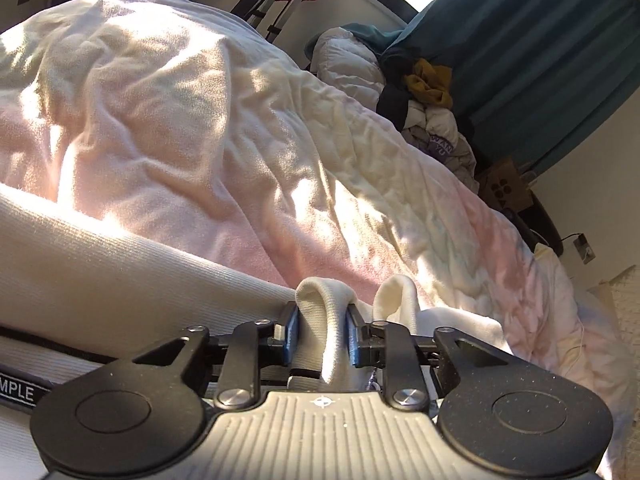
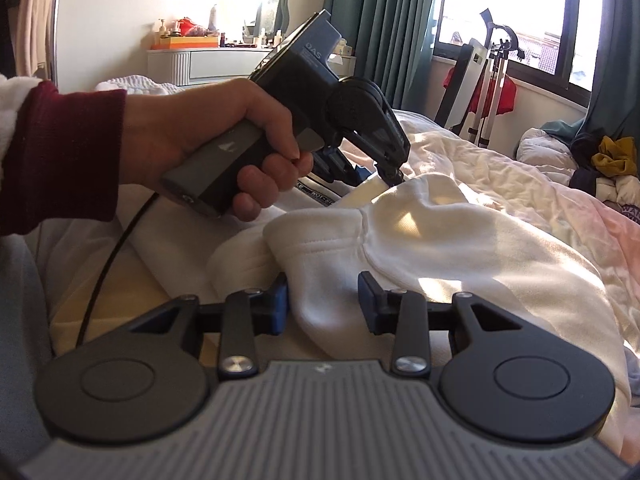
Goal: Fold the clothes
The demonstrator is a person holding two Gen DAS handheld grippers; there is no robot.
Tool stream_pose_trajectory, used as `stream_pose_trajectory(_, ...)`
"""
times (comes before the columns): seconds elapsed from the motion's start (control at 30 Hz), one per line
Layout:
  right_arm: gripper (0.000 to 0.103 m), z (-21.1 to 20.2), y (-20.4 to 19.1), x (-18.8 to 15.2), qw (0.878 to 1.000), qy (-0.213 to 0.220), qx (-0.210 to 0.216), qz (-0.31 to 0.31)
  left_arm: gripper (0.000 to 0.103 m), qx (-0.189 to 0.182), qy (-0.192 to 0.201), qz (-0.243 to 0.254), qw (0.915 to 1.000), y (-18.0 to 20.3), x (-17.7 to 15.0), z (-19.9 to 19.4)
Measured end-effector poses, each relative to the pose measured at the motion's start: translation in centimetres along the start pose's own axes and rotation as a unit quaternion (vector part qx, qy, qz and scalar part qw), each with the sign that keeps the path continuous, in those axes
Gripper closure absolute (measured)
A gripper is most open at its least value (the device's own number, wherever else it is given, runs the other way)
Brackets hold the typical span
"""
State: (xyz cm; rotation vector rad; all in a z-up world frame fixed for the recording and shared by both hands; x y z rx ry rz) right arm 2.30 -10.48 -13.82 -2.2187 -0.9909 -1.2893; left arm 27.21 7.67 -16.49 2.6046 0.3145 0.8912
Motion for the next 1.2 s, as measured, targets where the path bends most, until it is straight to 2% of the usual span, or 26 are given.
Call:
stream_pose_trajectory(0.03,0.079,-0.2,-0.1,0.1,1.0,0.004,-0.003,-0.003,0.057,-0.006,0.007,-0.002,1.0,0.1,0.1,-0.5)
stream_pose_trajectory(0.07,0.088,-0.4,-0.2,0.3,1.0,0.006,-0.006,-0.007,0.052,-0.012,0.013,-0.004,0.9998,0.2,0.2,-1.0)
stream_pose_trajectory(0.13,0.093,-1.0,-0.5,0.8,1.0,0.011,-0.012,-0.016,0.045,-0.026,0.024,-0.005,0.9994,0.6,0.4,-1.9)
stream_pose_trajectory(0.3,0.096,-3.0,-2.1,1.7,0.997,0.004,-0.042,-0.07,0.039,-0.057,0.058,0.005,0.9967,1.8,0.5,-4.8)
stream_pose_trajectory(0.4,0.096,-3.9,-3.0,1.6,0.994,-0.004,-0.053,-0.1,0.031,-0.082,0.07,0.008,0.9941,2.6,0.5,-6.1)
stream_pose_trajectory(0.47,0.096,-4.0,-3.0,1.5,0.994,-0.002,-0.049,-0.1,0.03,-0.097,0.065,0.014,0.9931,3.3,0.3,-6.2)
stream_pose_trajectory(0.57,0.096,-4.2,-3.0,1.5,0.994,0.0,-0.043,-0.1,0.031,-0.094,0.032,0.015,0.995,3.9,-0.3,-4.9)
stream_pose_trajectory(0.63,0.096,-4.3,-3.0,1.4,0.994,0.002,-0.039,-0.1,0.034,-0.09,0.007,0.012,0.9959,4.2,-0.7,-3.6)
stream_pose_trajectory(0.7,0.096,-4.5,-3.0,1.4,0.994,0.004,-0.036,-0.101,0.043,-0.094,-0.037,0.01,0.9948,4.3,-1.0,-2.1)
stream_pose_trajectory(0.73,0.096,-4.5,-3.0,1.4,0.994,0.005,-0.034,-0.101,0.054,-0.096,-0.058,0.009,0.9937,4.4,-1.2,-1.4)
stream_pose_trajectory(0.83,0.096,-4.7,-3.0,1.3,0.994,0.007,-0.028,-0.101,0.064,-0.067,-0.089,0.025,0.9935,4.6,-1.2,0.8)
stream_pose_trajectory(0.93,0.096,-4.4,-3.0,1.0,0.994,0.005,-0.018,-0.106,0.073,-0.087,-0.084,0.01,0.9926,4.6,-0.8,1.9)
stream_pose_trajectory(0.97,0.096,-4.2,-3.1,0.8,0.994,0.003,-0.015,-0.111,0.087,-0.091,-0.081,0.007,0.9926,4.5,-0.7,2.0)
stream_pose_trajectory(1.0,0.096,-3.9,-3.1,0.6,0.993,0.002,-0.013,-0.115,0.096,-0.094,-0.077,0.004,0.9925,4.4,-0.6,2.2)
stream_pose_trajectory(1.2,0.096,-2.3,-3.0,0.1,0.992,-0.012,-0.015,-0.128,0.097,-0.135,-0.043,-0.041,0.9891,3.5,1.3,0.6)
Point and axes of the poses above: each gripper's, at about its wrist camera, not at the fingertips, and z roughly the way its jaws point, y to its right, x to its top, the point moved 6 cm from there along z, roughly the way its jaws point, and after that the axes turned 12 degrees about x, right-handed, at the moved point
